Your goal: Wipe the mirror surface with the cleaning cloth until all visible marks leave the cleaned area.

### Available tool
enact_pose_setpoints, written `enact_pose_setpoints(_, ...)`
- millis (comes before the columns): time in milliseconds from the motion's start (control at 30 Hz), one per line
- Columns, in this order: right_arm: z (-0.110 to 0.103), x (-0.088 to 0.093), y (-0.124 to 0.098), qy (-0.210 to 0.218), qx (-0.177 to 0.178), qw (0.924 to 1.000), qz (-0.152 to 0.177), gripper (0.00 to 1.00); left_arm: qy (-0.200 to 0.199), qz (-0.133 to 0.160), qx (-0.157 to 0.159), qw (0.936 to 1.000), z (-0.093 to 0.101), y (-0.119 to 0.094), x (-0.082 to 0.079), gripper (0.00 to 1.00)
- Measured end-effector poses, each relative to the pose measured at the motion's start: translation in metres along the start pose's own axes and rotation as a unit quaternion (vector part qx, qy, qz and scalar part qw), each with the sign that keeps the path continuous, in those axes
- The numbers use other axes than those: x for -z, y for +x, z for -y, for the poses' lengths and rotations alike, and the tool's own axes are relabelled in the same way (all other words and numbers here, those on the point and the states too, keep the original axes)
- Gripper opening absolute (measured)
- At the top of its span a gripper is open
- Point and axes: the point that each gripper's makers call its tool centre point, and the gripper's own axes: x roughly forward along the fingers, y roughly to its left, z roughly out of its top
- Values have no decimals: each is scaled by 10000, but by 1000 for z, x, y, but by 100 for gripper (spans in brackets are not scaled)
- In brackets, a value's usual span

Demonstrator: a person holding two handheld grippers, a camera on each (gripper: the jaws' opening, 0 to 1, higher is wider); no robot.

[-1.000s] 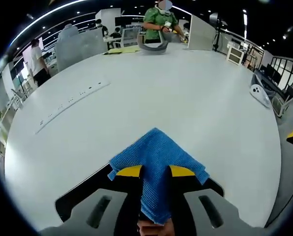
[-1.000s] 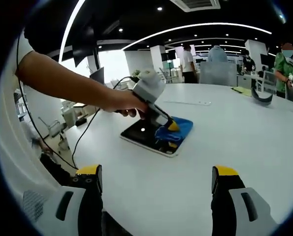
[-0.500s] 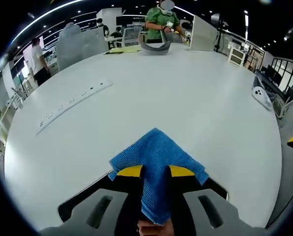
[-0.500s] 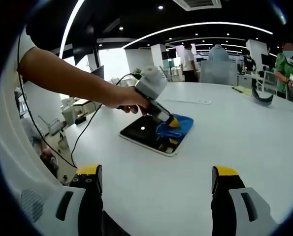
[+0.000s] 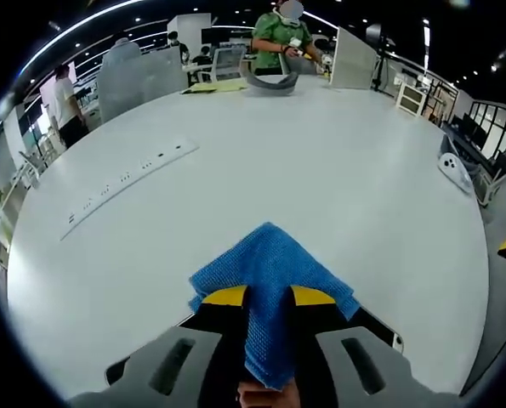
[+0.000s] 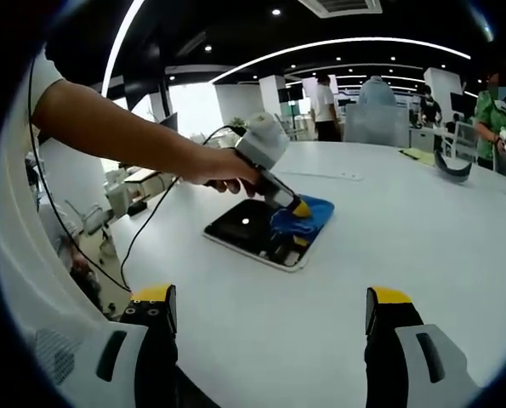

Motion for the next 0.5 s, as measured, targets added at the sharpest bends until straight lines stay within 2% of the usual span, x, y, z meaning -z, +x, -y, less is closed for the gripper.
enact_pose_setpoints(500, -1, 0, -1, 40, 23, 10000, 20, 92, 24, 34, -2, 10000, 0, 0, 0, 17)
